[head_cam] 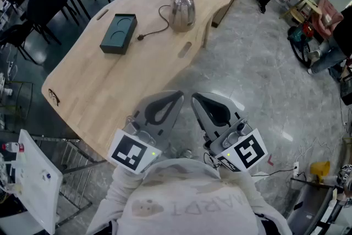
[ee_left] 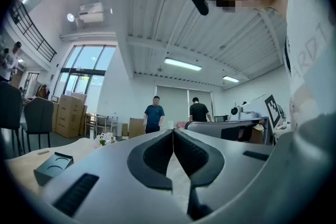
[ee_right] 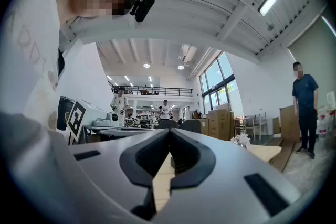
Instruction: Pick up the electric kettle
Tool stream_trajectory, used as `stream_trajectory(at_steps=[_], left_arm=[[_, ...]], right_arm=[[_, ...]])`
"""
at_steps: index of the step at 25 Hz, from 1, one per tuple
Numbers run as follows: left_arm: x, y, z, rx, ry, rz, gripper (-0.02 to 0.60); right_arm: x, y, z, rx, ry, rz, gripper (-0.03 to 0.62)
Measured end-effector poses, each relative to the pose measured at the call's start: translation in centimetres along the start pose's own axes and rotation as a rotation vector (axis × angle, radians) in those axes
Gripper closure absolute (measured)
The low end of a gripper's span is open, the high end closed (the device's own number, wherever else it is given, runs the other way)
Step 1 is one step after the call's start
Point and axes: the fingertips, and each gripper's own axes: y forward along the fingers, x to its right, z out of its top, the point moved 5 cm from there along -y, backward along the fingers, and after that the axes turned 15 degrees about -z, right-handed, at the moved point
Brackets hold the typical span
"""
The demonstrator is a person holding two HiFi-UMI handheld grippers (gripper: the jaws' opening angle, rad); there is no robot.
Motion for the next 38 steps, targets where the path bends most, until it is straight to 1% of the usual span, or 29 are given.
stream_trajectory(at_steps=[5,14,18,21,23,26,27,30,34,38], left_arm=[[0.8,0.7,0.0,-0.004,-0.002,0.0,0.569],[1.7,0.9,-0.1,-0.011,0.005,0.023,0.569],[2.0,1.5,-0.2,0.0,-0.012,0.034,0.568],[2.3,2.2,-0.3,0.016,0.009,0.028,0.568],[2.7,2.7,-0.3,0.018,0.028,0.028,0.568],[3.1,3.3,-0.5,0.015,0.05,0.035,0.565],[3.1,3.5,-0.7,0.012,0.048,0.032,0.56],[2.7,4.3,-1.2,0.008,0.025,0.009,0.518],[1.5,6.2,-1.5,0.009,0.033,-0.01,0.5],[-1.3,8.4,-2.0,0.021,0.02,-0.029,0.493]], right_arm=[[0.4,-0.6,0.1,-0.003,0.002,0.01,0.577],[0.6,-1.4,0.1,0.004,0.012,0.037,0.577],[1.0,-2.1,0.3,0.016,0.051,0.071,0.576],[1.5,-3.2,0.2,0.005,0.043,0.083,0.575],[2.2,-4.3,0.2,0.013,0.051,0.071,0.574],[3.4,-5.6,0.4,0.037,0.093,0.053,0.574],[3.7,-5.8,0.4,0.04,0.101,0.047,0.574],[4.3,-6.3,0.1,0.034,0.091,0.025,0.574],[6.2,-6.4,-0.2,0.034,0.093,-0.016,0.574],[8.5,-4.8,-0.2,0.036,0.07,-0.043,0.574]])
